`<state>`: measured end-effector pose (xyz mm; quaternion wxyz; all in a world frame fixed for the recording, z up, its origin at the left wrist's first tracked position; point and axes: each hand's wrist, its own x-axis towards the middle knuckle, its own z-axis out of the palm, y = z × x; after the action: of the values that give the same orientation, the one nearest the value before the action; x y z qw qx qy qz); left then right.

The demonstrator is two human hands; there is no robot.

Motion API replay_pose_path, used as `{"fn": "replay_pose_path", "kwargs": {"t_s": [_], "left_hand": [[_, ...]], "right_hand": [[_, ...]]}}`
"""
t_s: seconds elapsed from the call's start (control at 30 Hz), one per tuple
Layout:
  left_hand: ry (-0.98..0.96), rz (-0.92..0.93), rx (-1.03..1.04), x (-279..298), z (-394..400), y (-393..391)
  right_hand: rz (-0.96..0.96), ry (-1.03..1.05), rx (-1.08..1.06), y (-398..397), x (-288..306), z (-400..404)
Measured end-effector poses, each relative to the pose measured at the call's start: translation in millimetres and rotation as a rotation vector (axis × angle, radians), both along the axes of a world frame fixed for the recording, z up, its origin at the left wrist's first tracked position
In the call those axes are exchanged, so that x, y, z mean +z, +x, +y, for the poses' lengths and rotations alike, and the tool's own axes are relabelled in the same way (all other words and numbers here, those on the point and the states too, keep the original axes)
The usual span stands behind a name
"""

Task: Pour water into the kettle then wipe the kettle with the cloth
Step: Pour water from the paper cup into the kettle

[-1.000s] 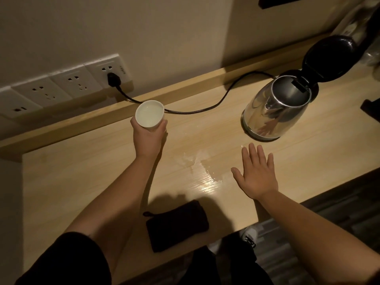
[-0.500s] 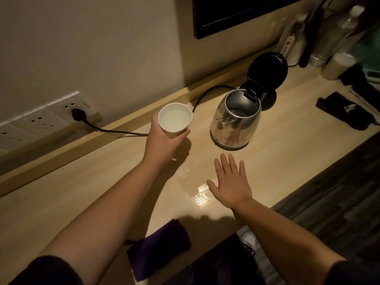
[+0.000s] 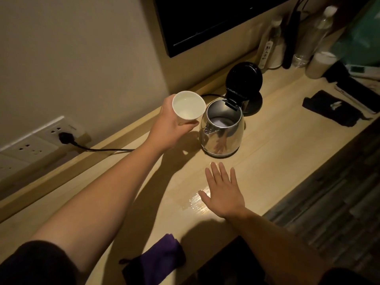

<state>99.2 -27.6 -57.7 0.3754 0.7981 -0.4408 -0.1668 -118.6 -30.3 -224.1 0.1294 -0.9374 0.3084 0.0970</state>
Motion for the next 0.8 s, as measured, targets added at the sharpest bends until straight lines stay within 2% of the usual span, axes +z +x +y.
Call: {"fn": "replay_pose_path", "kwargs": {"t_s": [0.17, 0.8], "left_hand": [[0.039, -0.078, -0.075, 0, -8, 6], [0.037, -0.184, -0.270, 16, -26, 7]], "right_hand": [[0.001, 0.019, -0.006, 0, -1, 0], [0.052, 0.014, 0.010, 2, -3, -4]]}}
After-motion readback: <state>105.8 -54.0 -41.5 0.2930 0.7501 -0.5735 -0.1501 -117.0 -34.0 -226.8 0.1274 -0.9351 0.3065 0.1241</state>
